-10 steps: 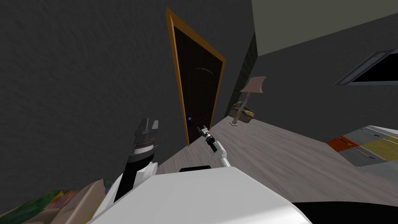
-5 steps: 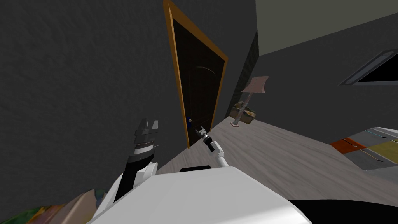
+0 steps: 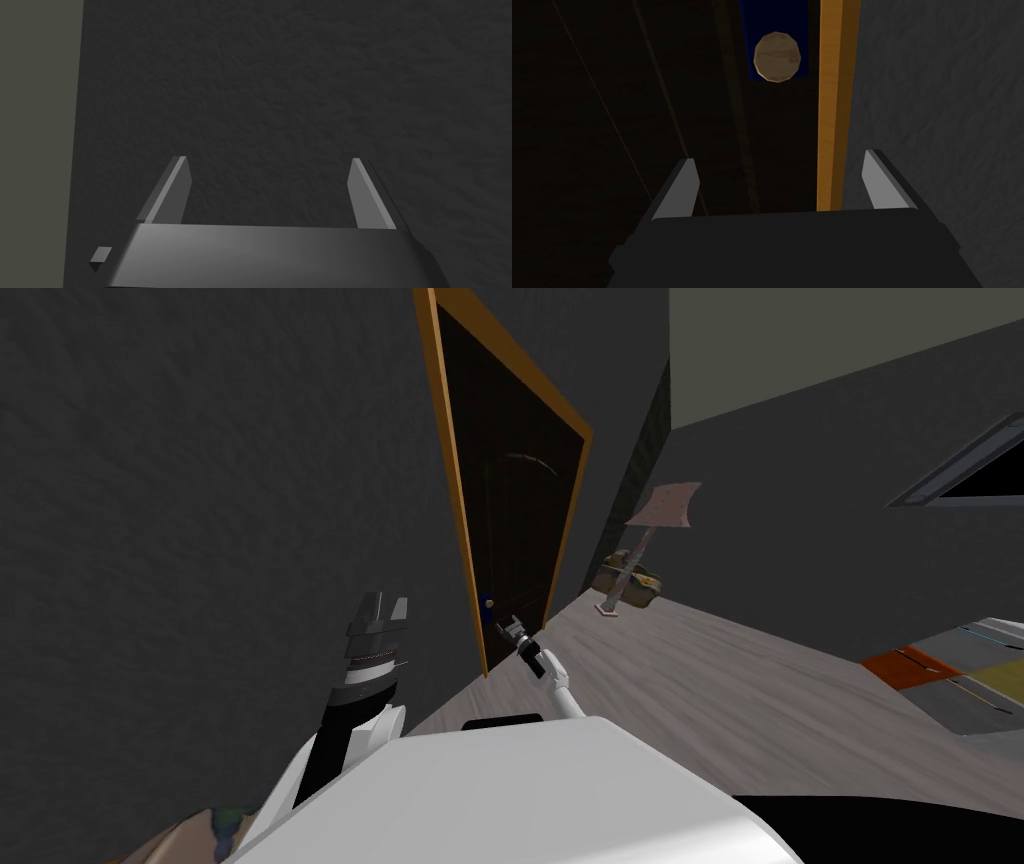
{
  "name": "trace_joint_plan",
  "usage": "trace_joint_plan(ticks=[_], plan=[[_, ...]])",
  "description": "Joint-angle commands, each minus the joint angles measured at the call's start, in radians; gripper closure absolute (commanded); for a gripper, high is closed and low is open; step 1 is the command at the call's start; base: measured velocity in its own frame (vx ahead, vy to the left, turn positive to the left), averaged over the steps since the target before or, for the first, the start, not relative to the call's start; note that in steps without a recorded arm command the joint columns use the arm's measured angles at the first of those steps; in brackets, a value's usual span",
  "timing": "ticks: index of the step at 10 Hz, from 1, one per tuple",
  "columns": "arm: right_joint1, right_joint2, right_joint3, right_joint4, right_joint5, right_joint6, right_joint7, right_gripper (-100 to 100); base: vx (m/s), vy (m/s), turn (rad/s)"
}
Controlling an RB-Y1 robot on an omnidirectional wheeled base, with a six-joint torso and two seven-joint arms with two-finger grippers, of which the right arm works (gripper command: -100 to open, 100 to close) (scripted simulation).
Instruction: Pull the door open
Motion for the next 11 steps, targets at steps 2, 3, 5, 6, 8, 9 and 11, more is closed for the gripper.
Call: trace_joint_plan(ticks=[2, 3, 5, 6, 8, 9, 11], plan=[[-0.013, 0.006, 0.003, 0.019, 0.011, 0.001, 0.010, -100, 0.093, 0.012, -0.003], [-0.014, -0.006, -0.024, 0.022, 0.010, 0.002, 0.016, -100, -0.024, 0.026, 0.229], [-0.015, -0.020, -0.059, 0.023, 0.006, 0.004, 0.021, -100, -0.066, 0.028, 0.237], [-0.015, -0.025, -0.074, 0.024, 0.004, 0.004, 0.024, -100, -0.065, 0.038, 0.201], [-0.015, -0.039, -0.124, 0.026, -0.002, 0.006, 0.032, -100, -0.045, 0.036, 0.313], [-0.016, -0.048, -0.162, 0.027, -0.006, 0.008, 0.038, -100, -0.017, 0.042, 0.310], [-0.016, -0.053, -0.182, 0.028, -0.008, 0.009, 0.041, -100, -0.002, 0.022, 0.102]])
